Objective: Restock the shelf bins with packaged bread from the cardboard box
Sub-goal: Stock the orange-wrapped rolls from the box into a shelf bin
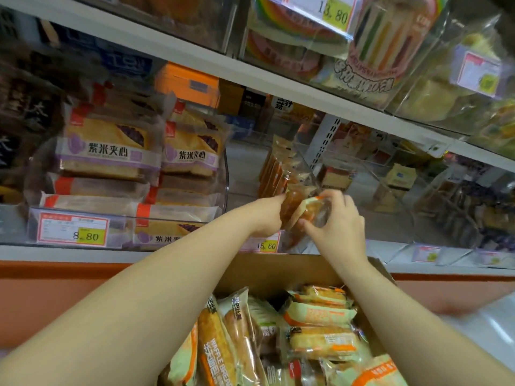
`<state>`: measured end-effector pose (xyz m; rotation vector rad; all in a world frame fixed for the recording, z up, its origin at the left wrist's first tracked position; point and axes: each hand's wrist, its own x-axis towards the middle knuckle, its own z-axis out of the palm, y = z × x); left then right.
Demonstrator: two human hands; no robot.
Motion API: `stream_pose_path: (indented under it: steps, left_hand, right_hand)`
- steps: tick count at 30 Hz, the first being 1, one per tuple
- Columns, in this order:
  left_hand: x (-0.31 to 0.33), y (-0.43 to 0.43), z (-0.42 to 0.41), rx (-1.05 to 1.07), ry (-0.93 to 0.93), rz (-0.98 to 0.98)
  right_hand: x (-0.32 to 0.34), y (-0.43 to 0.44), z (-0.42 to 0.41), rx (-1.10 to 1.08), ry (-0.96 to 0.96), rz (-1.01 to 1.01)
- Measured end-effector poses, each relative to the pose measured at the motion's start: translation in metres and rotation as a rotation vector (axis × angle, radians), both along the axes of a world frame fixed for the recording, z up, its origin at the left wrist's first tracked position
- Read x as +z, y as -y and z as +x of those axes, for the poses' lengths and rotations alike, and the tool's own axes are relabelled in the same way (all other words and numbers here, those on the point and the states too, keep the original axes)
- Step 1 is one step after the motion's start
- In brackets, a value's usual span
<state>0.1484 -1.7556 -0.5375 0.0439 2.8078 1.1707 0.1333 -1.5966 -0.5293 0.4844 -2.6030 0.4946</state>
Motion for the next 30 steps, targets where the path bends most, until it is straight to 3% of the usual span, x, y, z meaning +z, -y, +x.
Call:
stream_pose_path:
  steps: [2, 8, 12, 18, 22, 24, 27, 30]
  left_hand:
    - [-0.003, -0.001, -0.009, -0.014, 0.054, -0.014]
    - [-0.010, 0.001, -0.020, -0.018, 0.088, -0.005]
    - [-0.008, 0.000, -0.017, -0.014, 0.059, -0.010]
    - [0.003, 0.001, 0.008, 0.012, -0.055, -0.033]
    - [0.009, 0.002, 0.043, 0.037, -0.215, -0.038]
    - [0.008, 0.004, 0.062, 0.026, -0.270, -0.050]
    - [0.009, 0.010, 0.083, 0.029, -0.294, -0.086]
    - [0.010, 0.016, 0.099, 0.041, -0.294, -0.089]
  right_hand:
    - [-0.007, -0.001, -0.004, -0.117, -0.052, 0.153]
    - [-0.005, -0.001, -0.016, -0.162, -0.183, 0.243]
    - [-0.004, 0.003, -0.018, -0.206, -0.159, 0.280]
    - [0.004, -0.008, 0.003, -0.083, -0.133, 0.208]
    - [0.005, -0.025, 0.037, 0.120, -0.209, 0.124]
    - [-0.002, -0.034, 0.056, 0.206, -0.142, 0.208]
    - [-0.015, -0.041, 0.073, 0.193, 0.114, 0.349]
    - [-0.020, -0.043, 0.078, 0.198, 0.283, 0.349]
